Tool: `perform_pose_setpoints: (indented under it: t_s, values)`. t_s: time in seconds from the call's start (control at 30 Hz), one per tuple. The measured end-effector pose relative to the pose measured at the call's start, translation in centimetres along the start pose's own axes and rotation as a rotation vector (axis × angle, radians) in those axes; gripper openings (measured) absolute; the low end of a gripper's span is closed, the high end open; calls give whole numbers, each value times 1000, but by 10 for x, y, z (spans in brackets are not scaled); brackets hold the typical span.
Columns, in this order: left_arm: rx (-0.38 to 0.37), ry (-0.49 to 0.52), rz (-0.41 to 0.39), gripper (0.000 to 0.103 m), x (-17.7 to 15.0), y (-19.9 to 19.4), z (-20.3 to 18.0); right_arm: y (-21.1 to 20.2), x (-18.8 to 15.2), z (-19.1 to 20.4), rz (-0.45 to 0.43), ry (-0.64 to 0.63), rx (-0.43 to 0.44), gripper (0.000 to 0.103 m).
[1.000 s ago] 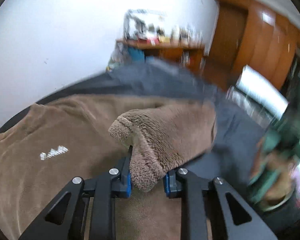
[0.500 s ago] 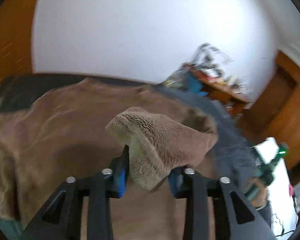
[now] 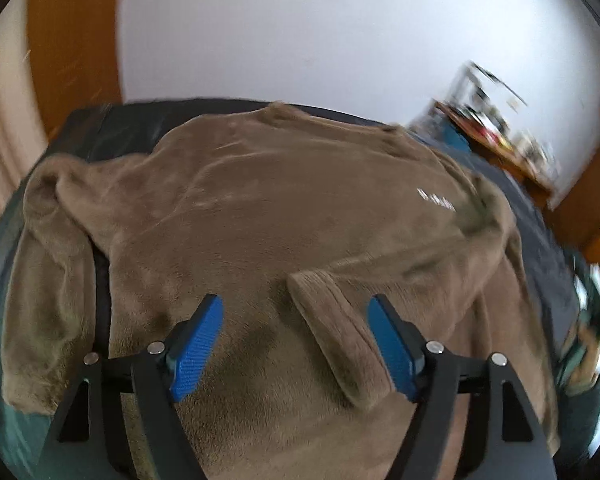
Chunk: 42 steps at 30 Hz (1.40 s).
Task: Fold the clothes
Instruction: 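Lay the cuff onto the sweatshirt body and open the left gripper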
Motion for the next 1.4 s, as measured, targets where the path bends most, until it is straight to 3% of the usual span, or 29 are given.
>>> perform_pose_setpoints:
  t_s: [0.13,0.27,0.43,0.57,0.7,0.87,1.0,1.1,1.2,1.3,1.4]
  values:
    - [-18,226,17,81,-31,-3,-31,3,-2,-5,13,34,10,87]
    - [26,375,1,82,-51,-3,-52,6,-4,-10,26,63,21,87]
    - [204,454,13,83,-56,22,-48,7,-5,-8,32,58,26,87]
    - [180,458,67,83,-53,37,-51,7,-5,-5,33,50,26,87]
    - [117,573,117,83,-75,37,-69,8,-6,-5,40,52,23,87]
    - [182,745,33,84,-92,32,-82,10,-8,-5,52,69,40,87]
    - [197,638,56,84,-73,44,-76,10,-8,-3,52,67,52,87]
    - [236,550,32,84,-48,51,-69,9,-8,-3,47,60,46,87]
    - [223,453,-3,84,-19,50,-65,9,-8,-3,47,59,42,87]
    - [155,305,-52,84,14,39,-55,9,-7,-4,46,56,40,87]
    - [95,40,-57,84,55,37,-20,9,-6,-3,43,47,38,87]
Point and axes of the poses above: each gripper's, at about its wrist camera, not at the fingertips, and y roughly the way its jaws point, z to its left, x to its top, the point moved 7 cm from there along y, roughly the way its jaws point, and after that the axes turned 14 degrees about -y, right-handed, at the moved point
